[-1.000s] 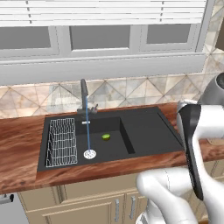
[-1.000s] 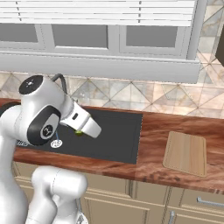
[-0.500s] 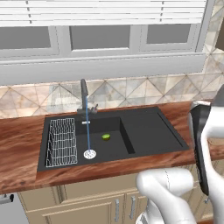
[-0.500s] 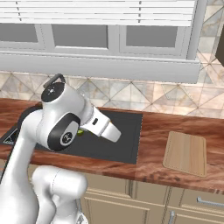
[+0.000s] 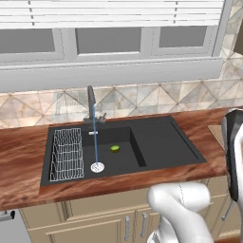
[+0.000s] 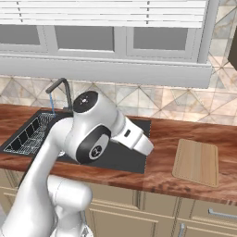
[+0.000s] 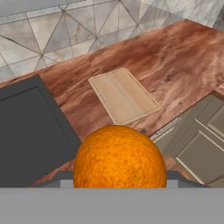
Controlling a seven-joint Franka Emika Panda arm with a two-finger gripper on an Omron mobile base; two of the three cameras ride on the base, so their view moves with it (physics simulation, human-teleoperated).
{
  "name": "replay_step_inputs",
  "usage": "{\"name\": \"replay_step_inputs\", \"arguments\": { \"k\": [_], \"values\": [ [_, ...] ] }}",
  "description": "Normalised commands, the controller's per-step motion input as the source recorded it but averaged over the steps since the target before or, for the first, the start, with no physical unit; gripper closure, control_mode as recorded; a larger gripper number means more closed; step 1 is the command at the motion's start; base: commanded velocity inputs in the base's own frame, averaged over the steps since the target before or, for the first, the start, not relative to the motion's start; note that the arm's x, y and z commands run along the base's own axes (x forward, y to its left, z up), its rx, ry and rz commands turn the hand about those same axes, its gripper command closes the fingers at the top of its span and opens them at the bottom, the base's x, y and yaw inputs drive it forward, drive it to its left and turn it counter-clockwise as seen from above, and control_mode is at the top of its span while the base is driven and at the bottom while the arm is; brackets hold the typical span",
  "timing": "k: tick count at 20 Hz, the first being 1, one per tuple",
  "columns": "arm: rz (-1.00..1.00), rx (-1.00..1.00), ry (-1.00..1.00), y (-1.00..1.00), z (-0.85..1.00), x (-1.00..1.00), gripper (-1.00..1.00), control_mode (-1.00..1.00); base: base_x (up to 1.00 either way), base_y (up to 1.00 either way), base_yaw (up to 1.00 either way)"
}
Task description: Pick the kiwi, tangerine from the sink and place them on the cutting board to airdry. Then turn off the sink faucet.
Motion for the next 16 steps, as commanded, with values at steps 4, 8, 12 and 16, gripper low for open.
{"name": "replay_step_inputs", "arguments": {
  "k": [4,8,12,16],
  "values": [
    [-0.02,0.00,0.01,-0.55,-0.04,0.02,1.00,-1.00,0.00,0.00,0.00],
    [-0.01,0.00,0.00,-0.52,-0.09,0.05,1.00,-1.00,0.00,0.00,0.00],
    [0.00,0.00,0.00,-0.37,-0.06,0.11,1.00,-1.00,0.00,0.00,0.00],
    [0.05,0.00,0.00,-0.26,-0.15,0.21,1.00,-1.00,0.00,0.00,0.00]
  ]
}}
